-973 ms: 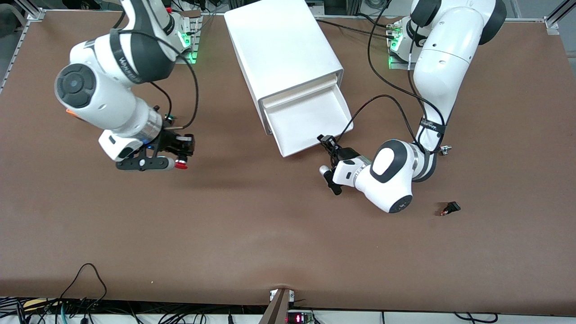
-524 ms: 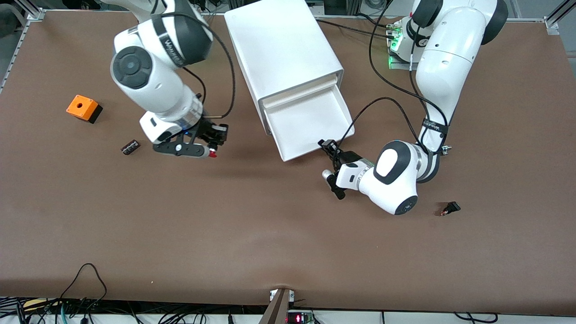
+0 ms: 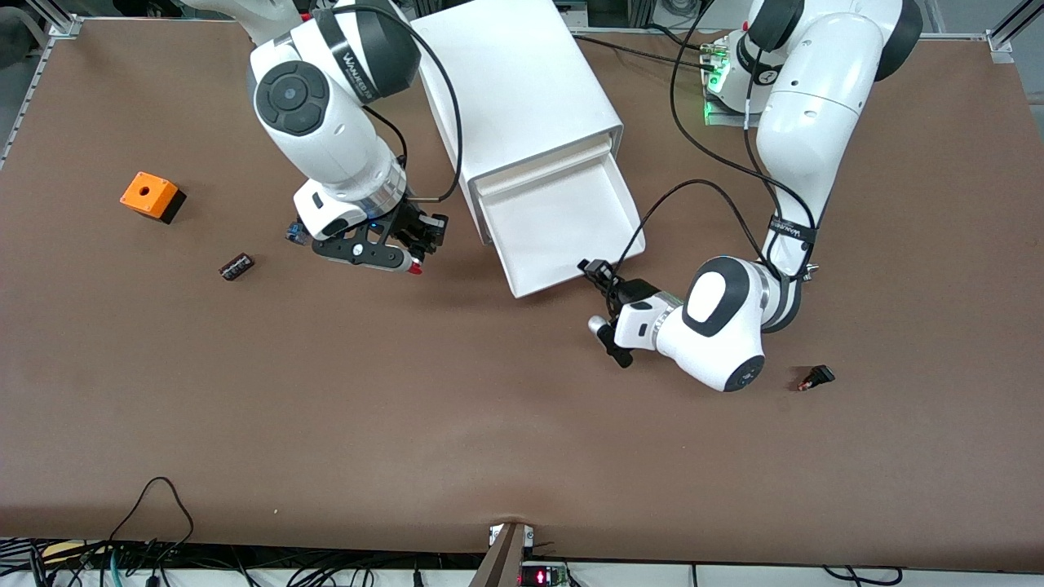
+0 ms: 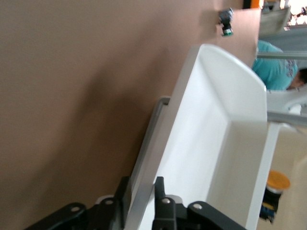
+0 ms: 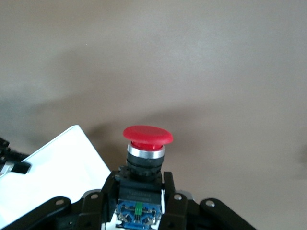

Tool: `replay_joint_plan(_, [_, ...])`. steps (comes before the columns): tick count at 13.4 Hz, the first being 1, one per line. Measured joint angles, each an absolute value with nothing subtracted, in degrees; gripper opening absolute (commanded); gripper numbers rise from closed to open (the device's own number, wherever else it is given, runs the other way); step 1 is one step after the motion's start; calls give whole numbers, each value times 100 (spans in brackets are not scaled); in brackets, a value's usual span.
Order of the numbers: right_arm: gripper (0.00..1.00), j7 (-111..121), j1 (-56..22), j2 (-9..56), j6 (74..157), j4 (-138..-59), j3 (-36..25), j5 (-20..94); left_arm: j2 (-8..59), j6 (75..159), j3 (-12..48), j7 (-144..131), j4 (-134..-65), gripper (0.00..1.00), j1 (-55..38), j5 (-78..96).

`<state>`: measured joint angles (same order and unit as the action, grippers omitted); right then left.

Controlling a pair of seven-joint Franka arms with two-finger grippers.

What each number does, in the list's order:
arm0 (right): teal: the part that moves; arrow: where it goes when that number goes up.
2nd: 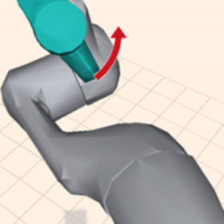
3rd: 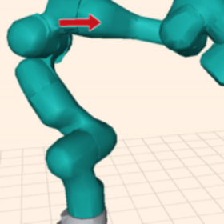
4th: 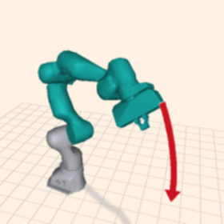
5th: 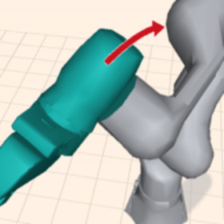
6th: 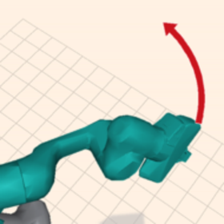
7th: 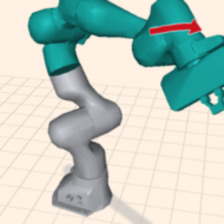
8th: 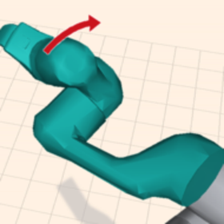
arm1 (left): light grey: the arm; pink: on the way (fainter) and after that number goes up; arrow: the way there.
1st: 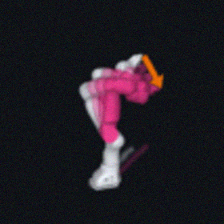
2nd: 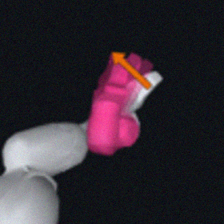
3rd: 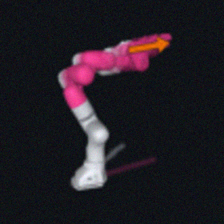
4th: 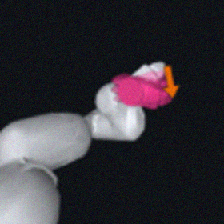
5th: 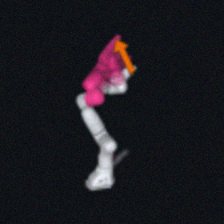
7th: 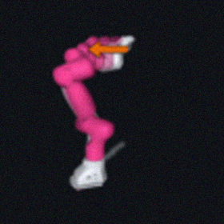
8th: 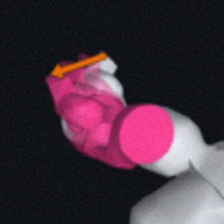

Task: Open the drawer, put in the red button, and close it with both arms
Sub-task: 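Carry the red button over the drawer while the left gripper releases the handle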

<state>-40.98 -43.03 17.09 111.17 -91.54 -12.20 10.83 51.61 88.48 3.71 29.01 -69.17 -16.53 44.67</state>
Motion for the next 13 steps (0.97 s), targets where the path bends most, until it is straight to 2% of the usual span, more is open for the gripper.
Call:
replay_joint_plan(2, [22, -4303, -4406, 1752, 11183, -9155, -1219, 1083, 5159, 8888, 363, 2553, -6868, 91, -1639, 4481])
replay_joint_plan(4, [22, -4543, -4512, 1789, 11257, -9155, -1219, 1083, 5153, 8776, 363, 2301, -6793, 98, -1613, 4556])
replay_joint_plan(7, [22, -4979, -4713, 1817, 11403, -9155, -1217, 1083, 5077, 8624, 361, 2162, -6695, 98, -1490, 4580])
replay_joint_plan(13, [22, -5840, -5222, 2022, 11881, -9157, -1215, 1080, 4934, 8085, 272, 2134, -5935, 99, -850, 4562])
